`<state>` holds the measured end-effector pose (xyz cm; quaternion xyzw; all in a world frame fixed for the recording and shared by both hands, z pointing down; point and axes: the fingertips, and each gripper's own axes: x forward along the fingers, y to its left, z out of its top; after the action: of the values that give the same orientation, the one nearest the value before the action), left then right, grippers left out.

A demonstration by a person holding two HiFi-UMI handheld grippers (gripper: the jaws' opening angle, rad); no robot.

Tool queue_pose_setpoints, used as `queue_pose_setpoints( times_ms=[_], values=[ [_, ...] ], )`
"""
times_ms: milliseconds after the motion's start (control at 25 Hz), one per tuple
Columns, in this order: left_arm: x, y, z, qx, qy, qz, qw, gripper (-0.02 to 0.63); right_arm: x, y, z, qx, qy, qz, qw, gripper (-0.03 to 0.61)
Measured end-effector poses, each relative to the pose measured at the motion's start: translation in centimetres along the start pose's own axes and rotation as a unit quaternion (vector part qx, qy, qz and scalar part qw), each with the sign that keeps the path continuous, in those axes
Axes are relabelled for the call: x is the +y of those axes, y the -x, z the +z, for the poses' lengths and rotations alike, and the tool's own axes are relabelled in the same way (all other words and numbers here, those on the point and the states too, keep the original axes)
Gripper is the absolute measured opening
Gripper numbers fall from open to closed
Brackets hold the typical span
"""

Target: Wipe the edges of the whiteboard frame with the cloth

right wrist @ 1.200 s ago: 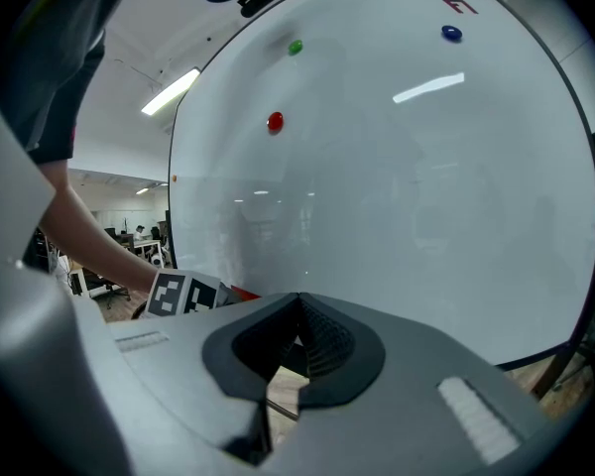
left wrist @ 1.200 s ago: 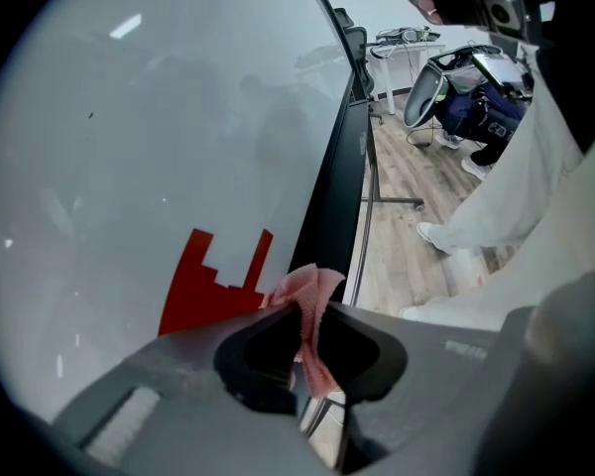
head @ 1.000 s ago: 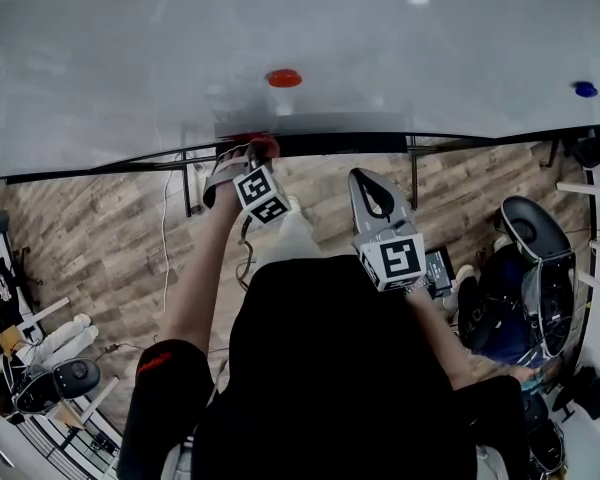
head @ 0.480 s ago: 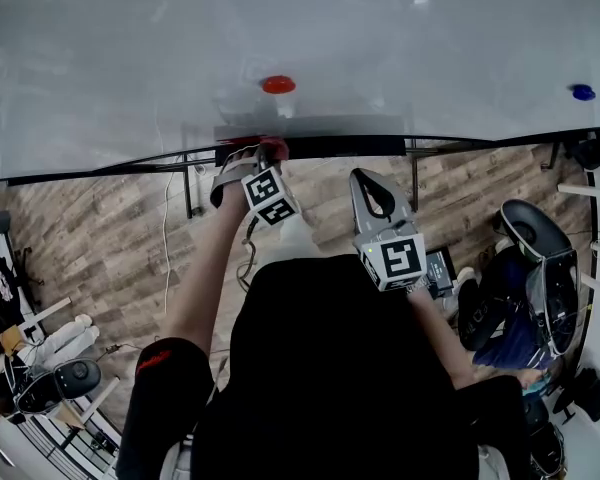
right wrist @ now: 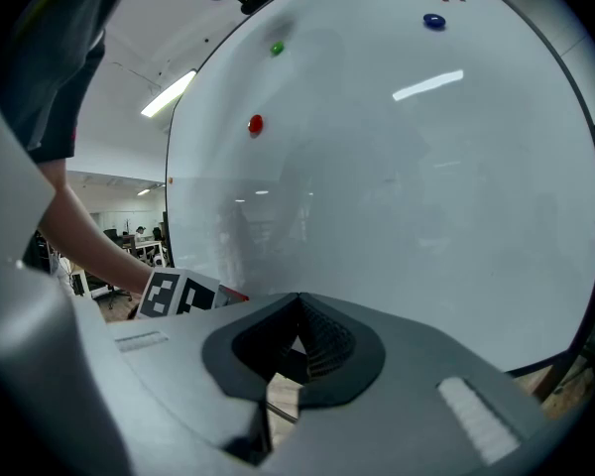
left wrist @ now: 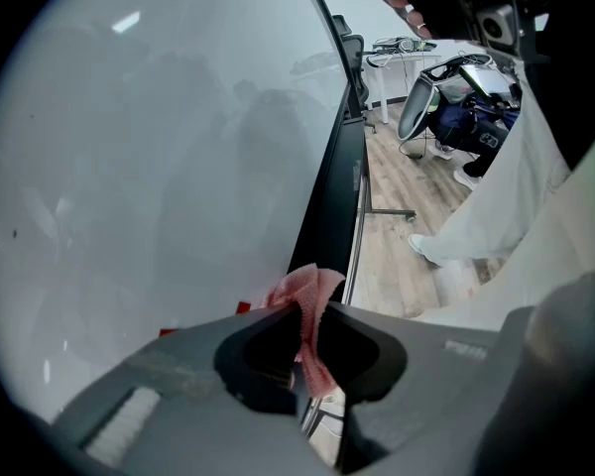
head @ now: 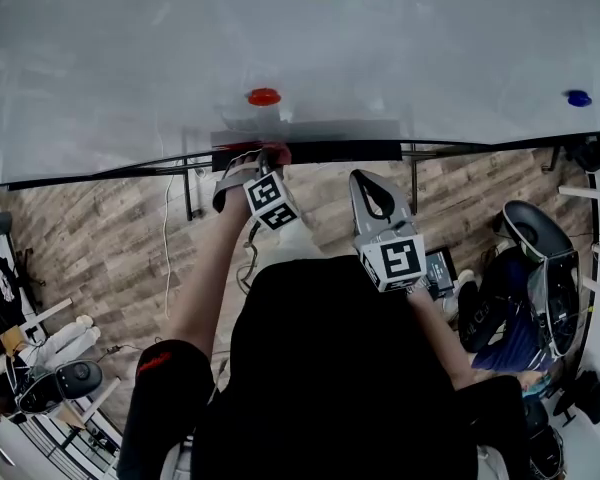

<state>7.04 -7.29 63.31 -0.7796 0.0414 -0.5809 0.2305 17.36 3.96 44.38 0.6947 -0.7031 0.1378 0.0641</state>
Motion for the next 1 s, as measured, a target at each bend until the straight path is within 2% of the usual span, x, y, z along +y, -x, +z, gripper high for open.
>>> queue_pose_setpoints(
  times_ms=[1000],
  values=[
    [-1.7, -0.1, 4.2, -0.017, -0.01, -0.017, 0.9997, 0.043, -2.5, 1.5, -0.2, -0.005, -0.019, -0.024, 1.0, 0.002]
  ],
)
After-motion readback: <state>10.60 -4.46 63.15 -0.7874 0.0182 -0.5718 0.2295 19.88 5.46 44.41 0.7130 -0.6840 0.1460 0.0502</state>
